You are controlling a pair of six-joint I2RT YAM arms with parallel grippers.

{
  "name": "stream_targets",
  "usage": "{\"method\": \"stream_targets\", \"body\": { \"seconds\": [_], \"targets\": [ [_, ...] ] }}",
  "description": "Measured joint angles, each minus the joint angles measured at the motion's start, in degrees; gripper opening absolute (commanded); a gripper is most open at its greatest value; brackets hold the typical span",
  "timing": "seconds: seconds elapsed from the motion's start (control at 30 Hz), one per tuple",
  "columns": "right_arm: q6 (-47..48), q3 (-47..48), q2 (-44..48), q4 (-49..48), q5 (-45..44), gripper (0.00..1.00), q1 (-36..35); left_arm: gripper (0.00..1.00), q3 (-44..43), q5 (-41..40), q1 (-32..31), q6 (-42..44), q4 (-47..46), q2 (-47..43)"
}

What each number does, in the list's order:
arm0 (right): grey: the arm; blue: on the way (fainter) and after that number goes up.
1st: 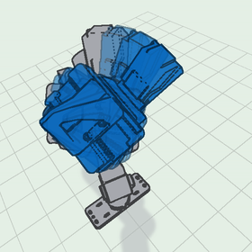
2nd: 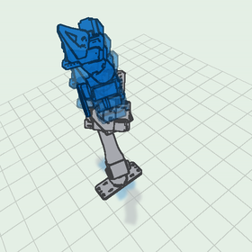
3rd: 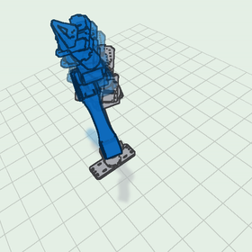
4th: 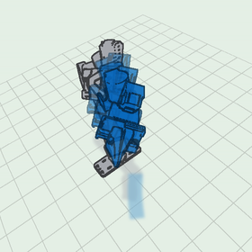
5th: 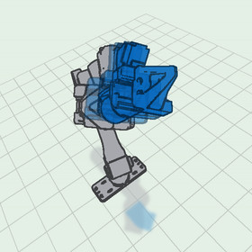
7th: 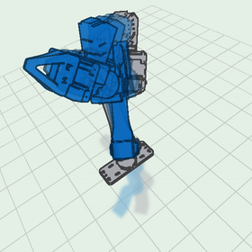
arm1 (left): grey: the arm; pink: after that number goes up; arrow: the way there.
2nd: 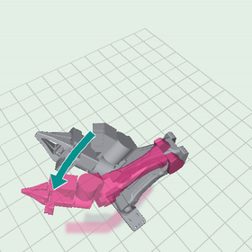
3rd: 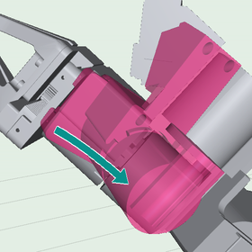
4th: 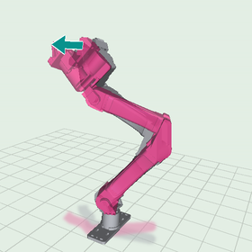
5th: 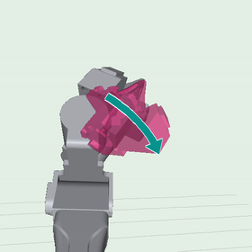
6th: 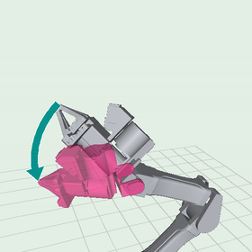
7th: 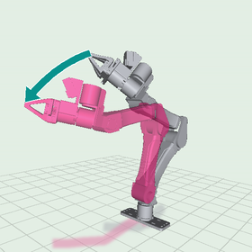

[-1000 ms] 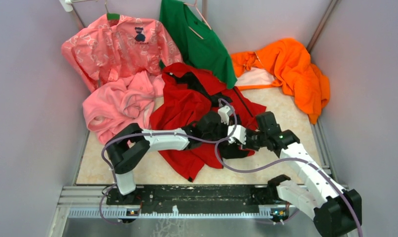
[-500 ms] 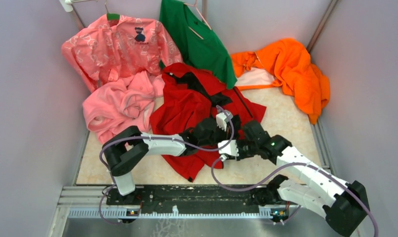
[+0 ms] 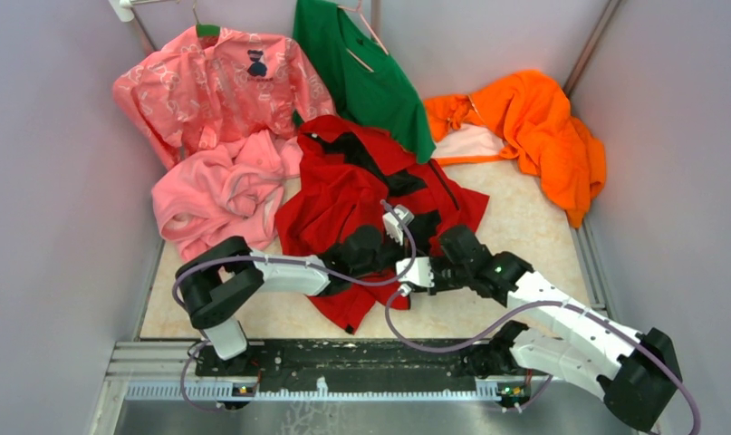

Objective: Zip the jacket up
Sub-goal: Adjust the zipper on the jacket.

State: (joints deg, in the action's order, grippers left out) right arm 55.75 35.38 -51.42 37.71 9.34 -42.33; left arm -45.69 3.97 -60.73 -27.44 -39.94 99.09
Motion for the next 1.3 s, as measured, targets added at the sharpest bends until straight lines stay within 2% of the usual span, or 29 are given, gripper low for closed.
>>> {"method": "stream_targets", "body": {
  "seconds": [0.3, 0.6, 0.8, 1.03, 1.3],
  "targets": [
    [0.1, -0.1, 0.0, -0.2, -5.1, 0.00, 2.0, 0.00, -2.9, -3.1, 0.0, -1.0, -1.2, 3.7],
    [0.2, -0.5, 0.8, 1.2, -6.8, 0.00, 4.2, 0.00, -7.7, -2.4, -0.2, -2.9, -0.6, 8.0],
    [0.6, -1.2, 0.8, 2.4, -6.4, 0.00, 4.2, 0.15, -8.1, -0.4, -0.3, -3.6, 0.2, 8.8],
    [0.6, -1.3, 1.6, 6.7, -6.7, 0.04, 4.3, 0.28, -8.1, -0.6, 0.0, -4.0, 0.3, 8.8],
    [0.6, -2.8, 2.7, 12.7, -6.8, 0.06, 4.3, 0.38, -7.6, -3.6, 1.7, -4.0, 1.2, 5.1]
  ]
}}
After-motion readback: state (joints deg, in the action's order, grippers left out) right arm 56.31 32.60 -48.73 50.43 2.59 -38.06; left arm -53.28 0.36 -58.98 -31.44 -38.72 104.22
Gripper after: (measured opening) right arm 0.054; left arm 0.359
